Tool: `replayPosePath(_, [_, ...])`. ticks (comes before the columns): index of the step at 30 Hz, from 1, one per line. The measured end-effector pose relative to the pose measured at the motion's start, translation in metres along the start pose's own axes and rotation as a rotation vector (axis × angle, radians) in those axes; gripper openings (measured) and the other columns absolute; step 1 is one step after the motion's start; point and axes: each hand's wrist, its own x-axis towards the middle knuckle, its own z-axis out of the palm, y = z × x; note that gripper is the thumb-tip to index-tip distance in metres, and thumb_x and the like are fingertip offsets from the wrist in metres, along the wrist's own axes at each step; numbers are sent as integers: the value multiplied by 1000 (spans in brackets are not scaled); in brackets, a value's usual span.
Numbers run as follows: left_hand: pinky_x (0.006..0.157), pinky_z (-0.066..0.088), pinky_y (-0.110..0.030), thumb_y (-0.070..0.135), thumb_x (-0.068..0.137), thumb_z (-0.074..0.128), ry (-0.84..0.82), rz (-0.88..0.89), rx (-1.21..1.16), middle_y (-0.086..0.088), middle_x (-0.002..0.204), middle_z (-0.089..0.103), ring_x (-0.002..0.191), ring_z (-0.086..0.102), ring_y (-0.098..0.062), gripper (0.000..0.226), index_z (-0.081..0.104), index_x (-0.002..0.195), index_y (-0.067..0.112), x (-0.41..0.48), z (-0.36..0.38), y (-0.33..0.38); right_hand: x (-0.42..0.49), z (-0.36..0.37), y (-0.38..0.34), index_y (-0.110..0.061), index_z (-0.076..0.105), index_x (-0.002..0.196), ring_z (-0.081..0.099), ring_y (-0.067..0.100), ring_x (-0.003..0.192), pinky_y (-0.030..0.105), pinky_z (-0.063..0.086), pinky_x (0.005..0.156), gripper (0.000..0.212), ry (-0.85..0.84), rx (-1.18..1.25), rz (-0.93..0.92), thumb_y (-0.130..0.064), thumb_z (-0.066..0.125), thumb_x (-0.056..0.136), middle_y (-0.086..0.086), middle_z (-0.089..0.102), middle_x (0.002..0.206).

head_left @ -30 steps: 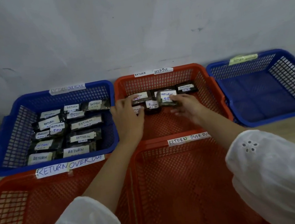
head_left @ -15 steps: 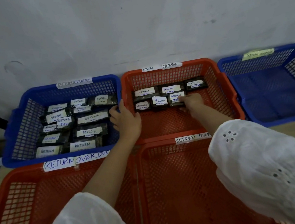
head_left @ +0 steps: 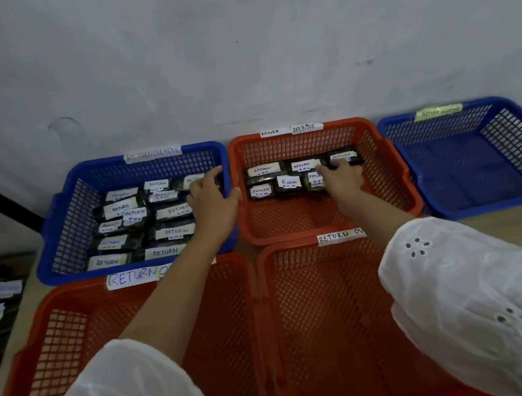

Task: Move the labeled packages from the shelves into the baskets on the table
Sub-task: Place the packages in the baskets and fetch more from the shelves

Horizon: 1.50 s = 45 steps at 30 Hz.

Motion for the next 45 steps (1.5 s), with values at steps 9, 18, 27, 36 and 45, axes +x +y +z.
replayPosePath(9, [87, 37, -24, 18, 94, 55, -119, 271, -108, -8, 123, 50, 113, 49, -19, 41, 45, 133, 20, -22, -108, -32, -138, 35, -54, -22, 44, 140, 18, 31, 139, 38, 19, 112, 55, 52, 91, -247, -38, 59, 89, 10, 25, 152])
replayPosePath(18, [67, 39, 2, 22, 94, 56, -340, 430, -215, 14, 103, 58, 94, 55, 6, 26, 50, 112, 39, -68, -223, -89, -287, 81, -93, -21, 46, 137, 42, 20, 130, 41, 38, 108, 49, -113, 377, -401, -30, 61, 91, 3, 44, 142])
replayPosePath(27, [79, 43, -9, 8, 92, 56, -240, 457, -324, 6, 95, 59, 85, 55, -3, 29, 55, 118, 20, -153, -337, -161, -443, 131, -104, -22, 47, 132, 51, 9, 110, 17, 41, 81, 42, -283, 496, -482, -23, 60, 92, 3, 50, 132])
replayPosePath(36, [83, 45, -19, 13, 93, 54, -248, 423, -307, 4, 105, 61, 98, 59, -7, 30, 51, 114, 36, -222, -485, -237, -592, 218, -134, -16, 52, 127, 50, 11, 115, 23, 42, 97, 40, -400, 342, -687, -15, 64, 89, 3, 54, 126])
replayPosePath(45, [86, 45, -20, 21, 94, 55, -77, 432, -236, 7, 110, 61, 103, 56, -4, 30, 50, 120, 35, -196, -663, -331, -675, 360, -244, -34, 51, 119, 49, 9, 114, 16, 37, 87, 36, -435, 238, -885, -28, 66, 86, -7, 52, 121])
